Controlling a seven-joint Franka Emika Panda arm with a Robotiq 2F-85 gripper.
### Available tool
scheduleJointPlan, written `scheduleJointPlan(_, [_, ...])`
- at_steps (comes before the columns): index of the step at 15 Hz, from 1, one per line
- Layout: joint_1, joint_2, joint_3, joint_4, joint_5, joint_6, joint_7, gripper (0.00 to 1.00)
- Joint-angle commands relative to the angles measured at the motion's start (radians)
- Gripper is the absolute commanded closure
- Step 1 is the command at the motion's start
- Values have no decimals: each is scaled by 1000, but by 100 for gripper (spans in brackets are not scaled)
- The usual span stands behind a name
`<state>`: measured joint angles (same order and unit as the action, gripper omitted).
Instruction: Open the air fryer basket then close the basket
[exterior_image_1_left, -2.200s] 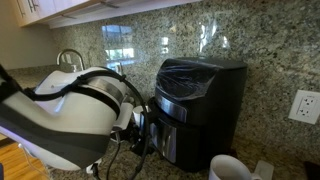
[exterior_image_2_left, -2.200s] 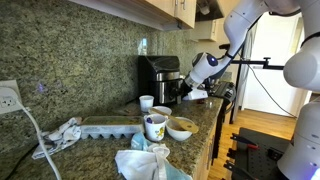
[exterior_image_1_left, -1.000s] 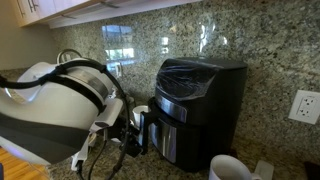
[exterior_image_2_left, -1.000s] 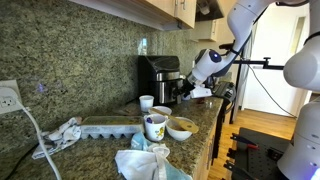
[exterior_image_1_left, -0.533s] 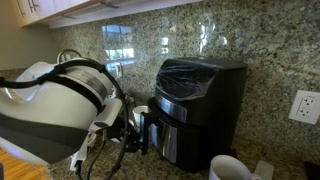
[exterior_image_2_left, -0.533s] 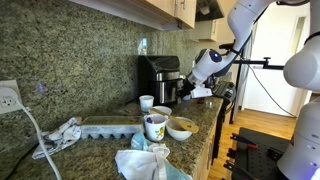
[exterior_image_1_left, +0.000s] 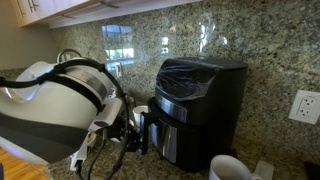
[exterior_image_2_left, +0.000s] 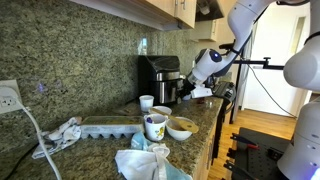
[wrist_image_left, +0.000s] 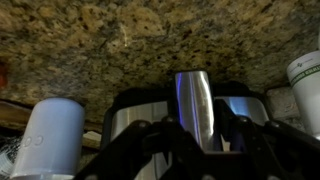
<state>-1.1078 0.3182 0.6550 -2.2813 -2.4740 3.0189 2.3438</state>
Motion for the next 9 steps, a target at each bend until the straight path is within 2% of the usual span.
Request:
scheduleJointPlan(1, [-12,-50,-1,-38,16,29,10,84])
scheduleJointPlan(9, [-12,-112,-16,-130,58,21,11,84])
